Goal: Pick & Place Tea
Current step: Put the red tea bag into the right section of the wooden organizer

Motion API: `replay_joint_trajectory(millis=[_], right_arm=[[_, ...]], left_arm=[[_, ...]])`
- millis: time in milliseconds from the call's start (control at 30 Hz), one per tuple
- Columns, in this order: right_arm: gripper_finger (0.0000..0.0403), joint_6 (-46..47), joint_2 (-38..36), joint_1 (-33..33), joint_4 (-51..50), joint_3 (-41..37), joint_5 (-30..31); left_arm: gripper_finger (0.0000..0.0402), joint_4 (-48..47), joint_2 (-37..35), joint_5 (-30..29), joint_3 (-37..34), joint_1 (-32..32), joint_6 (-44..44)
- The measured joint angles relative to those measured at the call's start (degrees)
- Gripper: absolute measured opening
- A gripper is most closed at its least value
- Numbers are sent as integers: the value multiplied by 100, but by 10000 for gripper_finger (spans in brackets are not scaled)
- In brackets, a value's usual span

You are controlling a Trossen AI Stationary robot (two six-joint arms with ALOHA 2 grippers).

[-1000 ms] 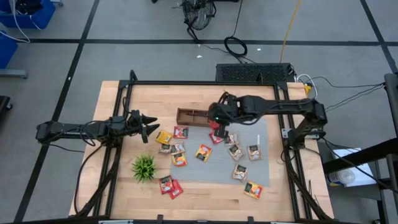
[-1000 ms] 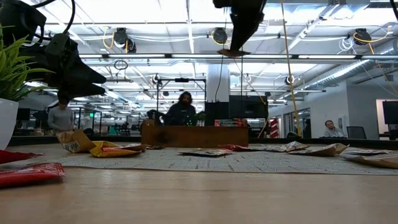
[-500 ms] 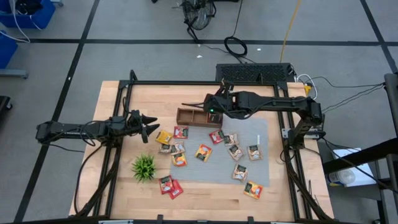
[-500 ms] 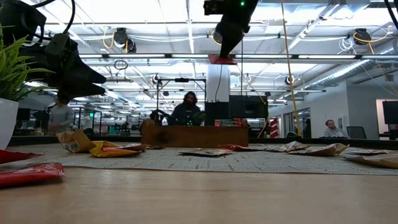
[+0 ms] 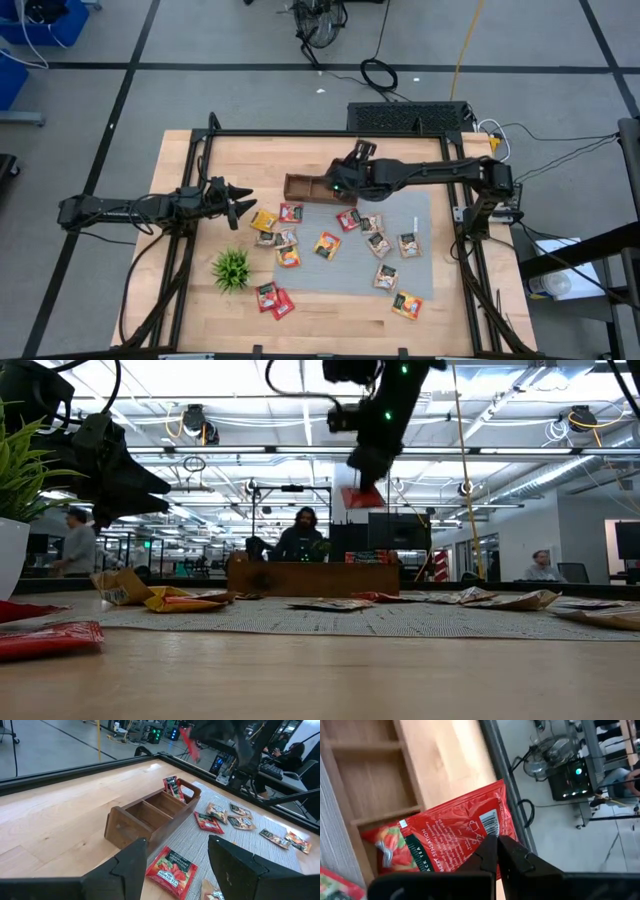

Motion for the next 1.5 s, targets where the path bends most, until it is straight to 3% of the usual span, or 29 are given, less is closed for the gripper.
replay_joint_trajectory(millis=[300,733,1333,1500], right_arm=[[0,2,434,44,533,-324,132],[0,546,872,182,507,-322,142],[2,360,881,63,1638,-1041,115],[28,362,881,61,1670,-1041,-183]], left_arm=[[212,-1,0,-1,0,0,0],[212,-1,0,-2,0,0,0],[212,-1,0,-2,0,0,0],[212,1,0,-2,0,0,0]])
